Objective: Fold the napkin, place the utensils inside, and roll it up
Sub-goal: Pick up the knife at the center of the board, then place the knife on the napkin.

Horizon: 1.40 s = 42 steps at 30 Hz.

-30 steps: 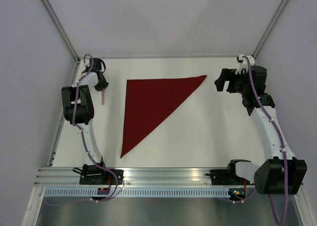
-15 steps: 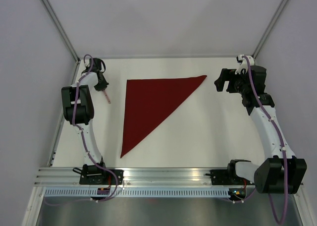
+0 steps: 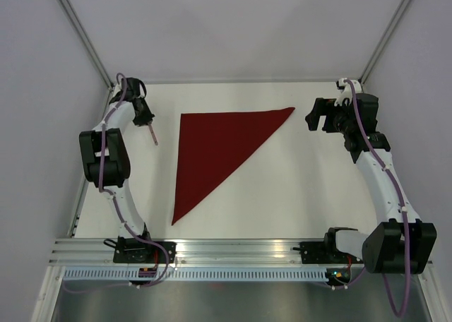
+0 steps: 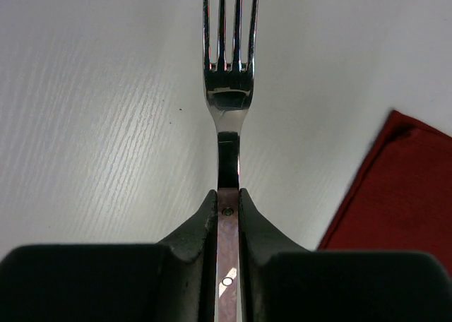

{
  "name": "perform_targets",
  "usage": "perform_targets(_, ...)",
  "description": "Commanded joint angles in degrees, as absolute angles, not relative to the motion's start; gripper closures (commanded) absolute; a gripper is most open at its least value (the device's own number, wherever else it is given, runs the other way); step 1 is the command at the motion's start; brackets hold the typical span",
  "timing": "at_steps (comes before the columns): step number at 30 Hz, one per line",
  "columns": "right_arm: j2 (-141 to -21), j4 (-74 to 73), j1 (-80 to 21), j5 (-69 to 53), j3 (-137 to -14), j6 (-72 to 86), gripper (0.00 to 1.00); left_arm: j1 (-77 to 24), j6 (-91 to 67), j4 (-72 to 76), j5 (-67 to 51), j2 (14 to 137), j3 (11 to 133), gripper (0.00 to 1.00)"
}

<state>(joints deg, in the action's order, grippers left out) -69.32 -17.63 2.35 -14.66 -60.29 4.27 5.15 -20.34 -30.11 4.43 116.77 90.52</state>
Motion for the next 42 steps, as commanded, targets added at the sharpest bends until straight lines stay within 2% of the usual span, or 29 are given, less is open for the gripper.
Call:
perform_targets(1,-69.4,-17.0,2.1,-13.9,-60.2,4.6,0.02,4.1,-15.7,-30.2,0.3,109.6,89.7,0.98)
perform_targets(5,-69.8,-16.8,2.0,-14.0,-60.2,4.6,0.02,0.6,-9.2,-29.4,-5.3,105.1,87.6,0.98)
perform_targets(10,-70.2,-16.8,2.0,-13.8,-60.0,4.7,0.02,-10.4,-1.7,-25.7,-10.3,100.6,82.5,0.98)
perform_targets(14,-70.5,-16.6,2.0,-13.5,-59.9,4.5,0.02,-19.5,6.0,-25.8,-9.3,99.2,81.1,0.98)
perform_targets(20,-70.2,-16.4,2.0,-13.0,-59.7,4.4,0.02,-27.9,10.0,-26.7,-13.3,103.4,81.3,0.98)
perform_targets(25,-70.5,-16.3,2.0,-12.7,-59.7,4.1,0.02,-34.3,12.7,-28.4,-9.8,107.7,81.8,0.98)
perform_targets(42,-70.8,-16.3,2.0,-12.3,-59.7,4.0,0.02,-39.1,7.2,-26.5,-5.5,115.2,86.0,0.98)
